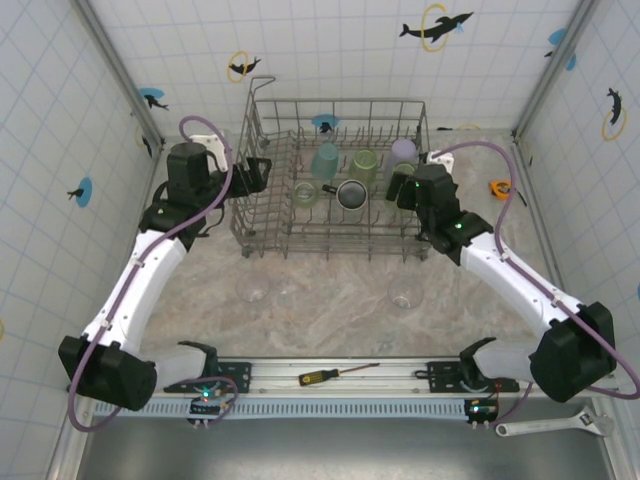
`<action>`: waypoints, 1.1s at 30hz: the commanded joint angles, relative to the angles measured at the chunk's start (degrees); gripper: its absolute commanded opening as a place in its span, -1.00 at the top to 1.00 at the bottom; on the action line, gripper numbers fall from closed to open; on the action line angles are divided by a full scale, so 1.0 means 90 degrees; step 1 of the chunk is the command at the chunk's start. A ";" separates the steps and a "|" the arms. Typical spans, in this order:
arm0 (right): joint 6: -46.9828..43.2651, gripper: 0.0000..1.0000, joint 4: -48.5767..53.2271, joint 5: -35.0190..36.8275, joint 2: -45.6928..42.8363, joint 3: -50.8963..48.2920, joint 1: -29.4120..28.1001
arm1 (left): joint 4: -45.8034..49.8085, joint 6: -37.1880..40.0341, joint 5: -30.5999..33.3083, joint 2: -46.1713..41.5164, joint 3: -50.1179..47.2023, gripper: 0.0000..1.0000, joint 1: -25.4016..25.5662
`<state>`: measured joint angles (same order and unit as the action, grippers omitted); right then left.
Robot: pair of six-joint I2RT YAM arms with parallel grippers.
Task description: Load the cups into the dish rack
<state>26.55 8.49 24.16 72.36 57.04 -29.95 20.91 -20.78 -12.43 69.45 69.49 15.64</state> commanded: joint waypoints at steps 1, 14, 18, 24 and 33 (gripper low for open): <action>-0.0010 -0.99 0.0167 -0.0194 -0.0198 -0.0097 -0.0002 | 0.1174 0.0180 0.0715 -0.0024 0.0390 -0.95 -0.0037; -0.0300 -0.99 0.0202 -0.1272 -0.0518 -0.0473 0.0145 | 0.3437 -0.0804 0.2540 0.0809 0.2146 -0.95 -0.0048; -0.0334 -0.99 0.0244 -0.1482 -0.0605 -0.0674 0.0164 | 0.3857 -0.1063 0.2780 0.1048 0.2610 -0.95 -0.0086; -0.0431 -0.99 0.0158 -0.1754 -0.0810 -0.0969 0.0324 | 0.4180 -0.1334 0.3048 0.1294 0.2557 -0.95 -0.0612; -0.0485 -0.99 0.0196 -0.2226 -0.0906 -0.1027 0.0443 | 0.3244 -0.1578 0.2419 0.1186 0.1189 -0.95 -0.1394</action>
<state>23.14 10.13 5.85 65.91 48.60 -26.22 52.51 -33.45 11.35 80.29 81.93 4.19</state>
